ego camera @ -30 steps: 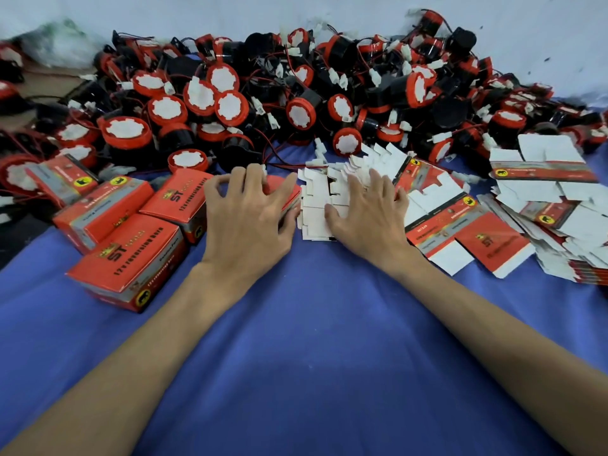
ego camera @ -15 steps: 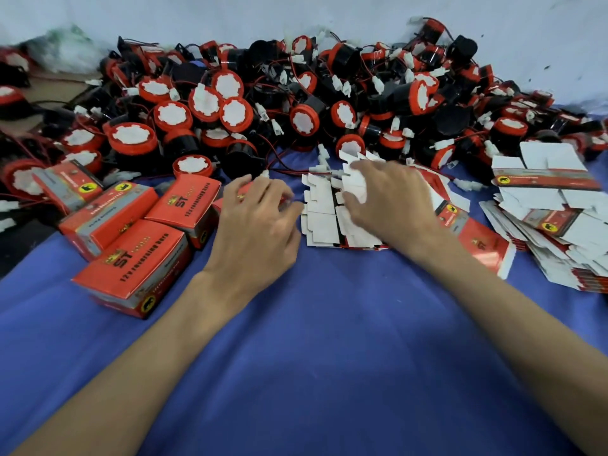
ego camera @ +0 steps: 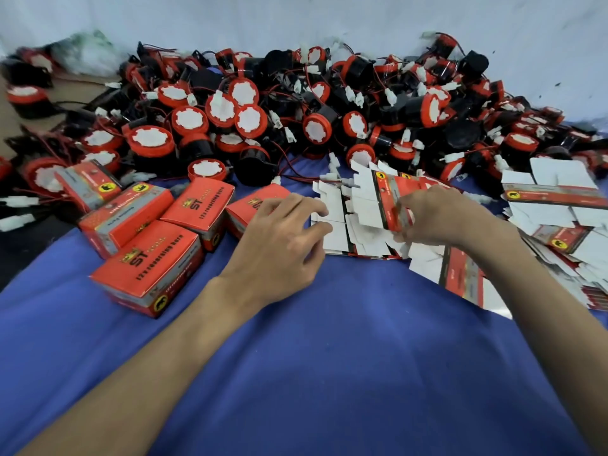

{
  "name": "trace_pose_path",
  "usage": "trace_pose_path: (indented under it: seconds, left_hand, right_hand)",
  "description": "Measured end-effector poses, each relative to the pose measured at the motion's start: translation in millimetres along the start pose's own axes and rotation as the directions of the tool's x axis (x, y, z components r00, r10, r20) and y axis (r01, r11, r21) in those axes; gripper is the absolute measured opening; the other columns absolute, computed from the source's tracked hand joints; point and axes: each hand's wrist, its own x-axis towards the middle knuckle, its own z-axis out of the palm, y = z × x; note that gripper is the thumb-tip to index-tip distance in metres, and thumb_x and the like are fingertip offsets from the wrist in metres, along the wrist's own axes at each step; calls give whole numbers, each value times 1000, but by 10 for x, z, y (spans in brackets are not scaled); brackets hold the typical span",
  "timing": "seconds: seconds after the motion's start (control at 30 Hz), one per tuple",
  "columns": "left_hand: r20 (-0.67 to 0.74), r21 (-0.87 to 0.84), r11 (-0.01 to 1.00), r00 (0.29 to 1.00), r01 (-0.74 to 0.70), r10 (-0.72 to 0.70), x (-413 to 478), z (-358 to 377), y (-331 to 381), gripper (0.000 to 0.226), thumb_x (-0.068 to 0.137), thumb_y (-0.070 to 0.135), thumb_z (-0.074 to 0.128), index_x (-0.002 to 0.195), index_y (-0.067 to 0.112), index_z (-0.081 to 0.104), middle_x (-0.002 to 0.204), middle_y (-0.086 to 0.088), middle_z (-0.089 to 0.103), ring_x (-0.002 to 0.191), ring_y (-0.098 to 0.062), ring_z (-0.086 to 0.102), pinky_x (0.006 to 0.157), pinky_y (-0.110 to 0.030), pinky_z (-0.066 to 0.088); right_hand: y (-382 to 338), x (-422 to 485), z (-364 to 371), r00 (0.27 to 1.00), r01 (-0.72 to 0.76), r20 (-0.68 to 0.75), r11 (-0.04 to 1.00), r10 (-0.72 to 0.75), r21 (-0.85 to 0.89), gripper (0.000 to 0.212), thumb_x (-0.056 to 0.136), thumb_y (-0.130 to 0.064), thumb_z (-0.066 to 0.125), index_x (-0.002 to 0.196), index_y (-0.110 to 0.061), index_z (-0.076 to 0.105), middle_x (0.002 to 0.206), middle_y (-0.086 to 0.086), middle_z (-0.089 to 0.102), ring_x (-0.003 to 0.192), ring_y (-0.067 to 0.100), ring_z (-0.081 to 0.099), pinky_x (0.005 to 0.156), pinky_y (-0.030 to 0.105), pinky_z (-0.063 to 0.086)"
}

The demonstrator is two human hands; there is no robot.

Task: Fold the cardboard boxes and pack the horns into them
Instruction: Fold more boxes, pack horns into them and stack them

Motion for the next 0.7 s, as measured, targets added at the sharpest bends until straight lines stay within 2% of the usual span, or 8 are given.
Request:
trace_pose_path:
  seconds: [0.17,0.23,0.3,0.33,0.4,0.5,0.57,0.7]
  left_hand:
    - [29,-128,991,999,-23,27,10,-22,20,12,81,6,64,90,8,72,103,-7,67,89,-28,64,71,-41,50]
    - [43,-187,982,999,-11,20,9,-33,28,13,83,5,61,90,7,72,102,-7,66,84,-26,63,68,-42,51]
    - [68,-243,970,998,9,8,5,-44,43,17,86,8,56,91,7,72,102,-6,66,80,-23,63,64,-41,51]
    - [82,-268,963,997,21,1,2,-51,49,20,88,11,53,93,7,72,102,-5,65,79,-21,63,62,-40,51]
    - [97,-290,957,995,26,2,4,-59,55,24,89,14,50,94,7,72,102,-4,65,77,-20,63,58,-39,51]
    - [104,-248,969,993,-20,47,12,-64,62,20,89,13,53,94,9,72,101,-4,66,71,-19,62,56,-38,50]
    - [103,-223,973,991,-57,81,20,-62,70,16,88,11,57,93,10,72,99,-3,66,67,-19,60,57,-34,49]
    - [105,-217,974,990,-68,92,17,-53,69,14,86,10,60,93,10,72,97,-4,67,66,-21,61,56,-34,49]
  right_hand:
    - [-102,-63,-46,998,8,-54,999,-10,-37,45,84,-20,61,128,-15,52,123,11,55,115,31,50,89,39,50]
    - [-107,-61,-49,994,4,-104,999,-9,-52,40,85,-21,59,124,-17,56,121,9,56,114,31,52,89,39,50]
    - [-95,-51,-81,988,2,-152,1000,-4,-19,40,86,-30,61,125,-20,58,121,8,58,113,30,53,88,39,48]
    - [-77,-44,-104,991,-5,-136,1000,7,17,48,85,-39,63,130,-24,54,124,7,58,117,30,52,89,40,47]
    - [-27,-34,-151,1000,-30,3,998,30,54,77,78,-57,68,144,-30,38,139,5,48,128,29,44,97,43,44]
    - [36,-21,-121,977,-63,199,997,72,-48,102,66,-65,73,148,-26,27,148,8,34,133,32,38,101,43,40]
    - [42,-7,-83,968,-91,224,992,108,-84,106,62,-66,75,145,-21,29,144,11,35,129,34,42,95,42,42]
    - [14,23,-51,974,-74,212,997,77,-21,99,63,-59,80,141,-17,34,135,10,46,122,32,47,87,38,41]
